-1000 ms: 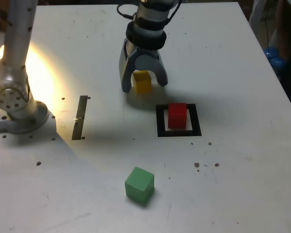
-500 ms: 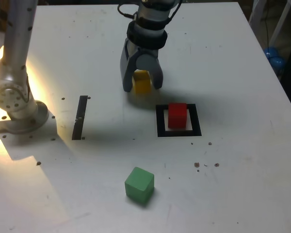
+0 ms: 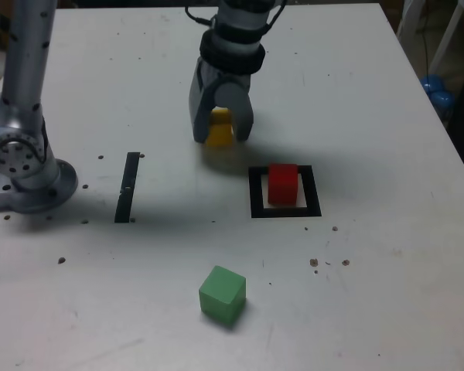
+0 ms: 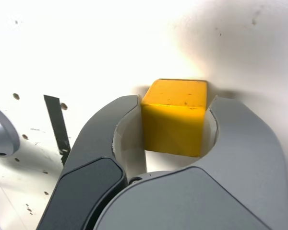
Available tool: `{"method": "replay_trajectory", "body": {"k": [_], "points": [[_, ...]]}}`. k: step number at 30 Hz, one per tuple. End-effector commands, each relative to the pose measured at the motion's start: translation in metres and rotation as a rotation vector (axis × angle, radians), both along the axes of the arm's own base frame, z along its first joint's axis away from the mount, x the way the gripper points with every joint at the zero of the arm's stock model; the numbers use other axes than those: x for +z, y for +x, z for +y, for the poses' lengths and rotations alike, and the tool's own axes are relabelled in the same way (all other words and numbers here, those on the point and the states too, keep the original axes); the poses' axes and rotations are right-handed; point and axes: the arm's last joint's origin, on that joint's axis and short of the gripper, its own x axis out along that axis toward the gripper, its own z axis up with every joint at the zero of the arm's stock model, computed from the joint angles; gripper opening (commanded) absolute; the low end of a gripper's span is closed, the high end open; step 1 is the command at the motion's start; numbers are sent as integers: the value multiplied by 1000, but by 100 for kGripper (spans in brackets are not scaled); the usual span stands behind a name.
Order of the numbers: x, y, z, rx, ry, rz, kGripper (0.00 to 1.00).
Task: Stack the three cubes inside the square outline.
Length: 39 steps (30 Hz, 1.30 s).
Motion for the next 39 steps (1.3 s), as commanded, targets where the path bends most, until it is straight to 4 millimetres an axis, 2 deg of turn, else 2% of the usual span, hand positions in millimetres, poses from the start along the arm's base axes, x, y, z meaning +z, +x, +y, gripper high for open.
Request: {"method": "replay_trajectory", "body": {"k": [1, 8, 17, 23, 31, 39], "points": [[10, 1, -6, -20, 9, -18, 31], [31, 12, -32, -94, 19, -50, 31], [50, 29, -79, -182, 31, -84, 31], [51, 43, -105, -230, 32, -88, 31], [47, 58, -128, -275, 23, -89, 31], [41, 63, -134, -283, 18, -78, 31]]}}
